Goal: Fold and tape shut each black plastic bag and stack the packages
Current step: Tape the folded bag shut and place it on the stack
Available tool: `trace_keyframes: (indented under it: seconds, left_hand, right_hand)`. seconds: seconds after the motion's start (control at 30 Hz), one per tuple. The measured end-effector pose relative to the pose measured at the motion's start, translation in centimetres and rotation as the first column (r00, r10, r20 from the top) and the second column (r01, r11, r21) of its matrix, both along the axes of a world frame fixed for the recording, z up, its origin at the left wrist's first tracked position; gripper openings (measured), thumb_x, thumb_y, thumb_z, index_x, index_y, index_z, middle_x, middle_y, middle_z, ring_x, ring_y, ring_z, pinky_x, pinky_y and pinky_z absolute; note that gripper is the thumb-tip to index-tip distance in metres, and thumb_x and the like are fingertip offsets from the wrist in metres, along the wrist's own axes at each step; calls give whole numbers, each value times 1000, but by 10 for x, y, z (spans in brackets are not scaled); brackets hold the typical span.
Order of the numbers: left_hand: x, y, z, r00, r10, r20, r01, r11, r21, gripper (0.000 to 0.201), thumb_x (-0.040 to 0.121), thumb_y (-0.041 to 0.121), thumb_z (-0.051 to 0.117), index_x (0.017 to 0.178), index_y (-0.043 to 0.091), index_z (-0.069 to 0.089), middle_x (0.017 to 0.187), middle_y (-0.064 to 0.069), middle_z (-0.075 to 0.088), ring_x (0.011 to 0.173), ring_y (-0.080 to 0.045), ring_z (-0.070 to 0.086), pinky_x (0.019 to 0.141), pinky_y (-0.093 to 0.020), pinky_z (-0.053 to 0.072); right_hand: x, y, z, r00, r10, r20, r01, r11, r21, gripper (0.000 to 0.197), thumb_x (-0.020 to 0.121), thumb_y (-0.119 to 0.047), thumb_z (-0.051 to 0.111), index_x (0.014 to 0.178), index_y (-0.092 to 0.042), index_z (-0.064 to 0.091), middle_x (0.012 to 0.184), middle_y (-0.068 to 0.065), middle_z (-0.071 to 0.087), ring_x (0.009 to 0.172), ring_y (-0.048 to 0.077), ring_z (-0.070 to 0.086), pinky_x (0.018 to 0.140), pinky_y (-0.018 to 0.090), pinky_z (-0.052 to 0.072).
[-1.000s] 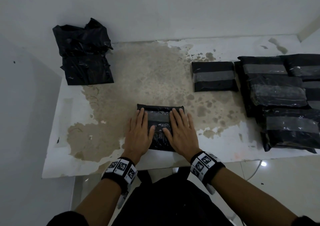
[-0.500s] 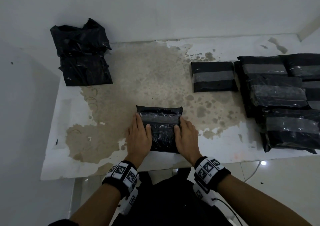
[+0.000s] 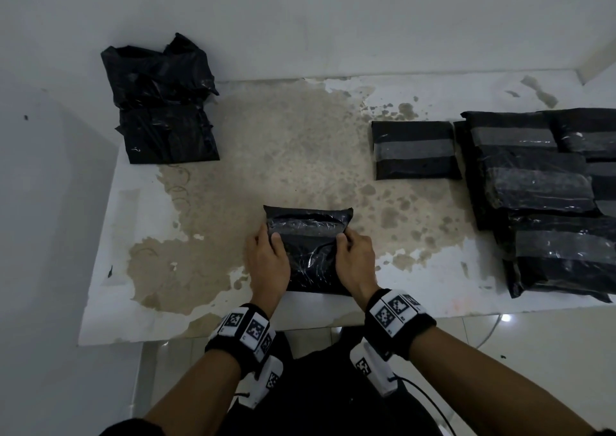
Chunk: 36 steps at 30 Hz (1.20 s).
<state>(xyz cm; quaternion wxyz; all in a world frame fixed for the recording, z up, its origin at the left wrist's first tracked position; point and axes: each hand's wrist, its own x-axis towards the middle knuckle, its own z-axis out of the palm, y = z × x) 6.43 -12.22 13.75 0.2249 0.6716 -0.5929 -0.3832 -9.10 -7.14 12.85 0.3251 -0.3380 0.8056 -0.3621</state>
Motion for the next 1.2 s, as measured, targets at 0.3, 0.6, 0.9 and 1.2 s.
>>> trace_keyframes:
  seconds: [0.3, 0.6, 0.9, 1.2]
  left_hand:
    - [-3, -14, 11, 996, 53, 67, -58, 996, 72, 46, 107, 36, 33, 114, 1, 63, 114, -20, 54, 104, -35, 52, 97, -46, 43]
    - [-13, -15, 24, 999, 13, 38, -17, 994, 111, 56, 102, 47, 46, 135, 2, 49, 133, -19, 40, 118, -35, 50, 105, -37, 41]
    - [-12, -7, 18, 998, 54, -32, -51, 995, 84, 62, 84, 45, 77, 120, 5, 46, 119, -3, 33, 96, -20, 54, 82, -28, 49]
    - [-11, -6, 23, 998, 29, -53, -27, 999, 45, 38, 102, 35, 53, 121, 3, 47, 121, -5, 32, 100, -21, 50, 89, -31, 47]
  right_hand:
    - [-10, -4, 10, 998, 38, 49, -42, 996, 83, 51, 96, -60, 39, 82, -18, 62, 90, 16, 63, 74, 23, 60, 66, 34, 47]
    - [2, -5, 33, 991, -88, 104, 90, 996, -13, 49, 92, -39, 72, 117, -9, 43, 117, 4, 39, 91, 8, 44, 76, 17, 38]
    - [14, -2, 26, 952, -159, 261, 194, 974, -117, 53, 84, -25, 83, 110, -14, 39, 102, 3, 66, 87, 7, 67, 68, 13, 51]
    - [8, -4, 33, 977, -123, 172, 153, 974, -168, 31, 97, -22, 66, 107, -11, 39, 91, 0, 62, 80, 14, 62, 62, 10, 45]
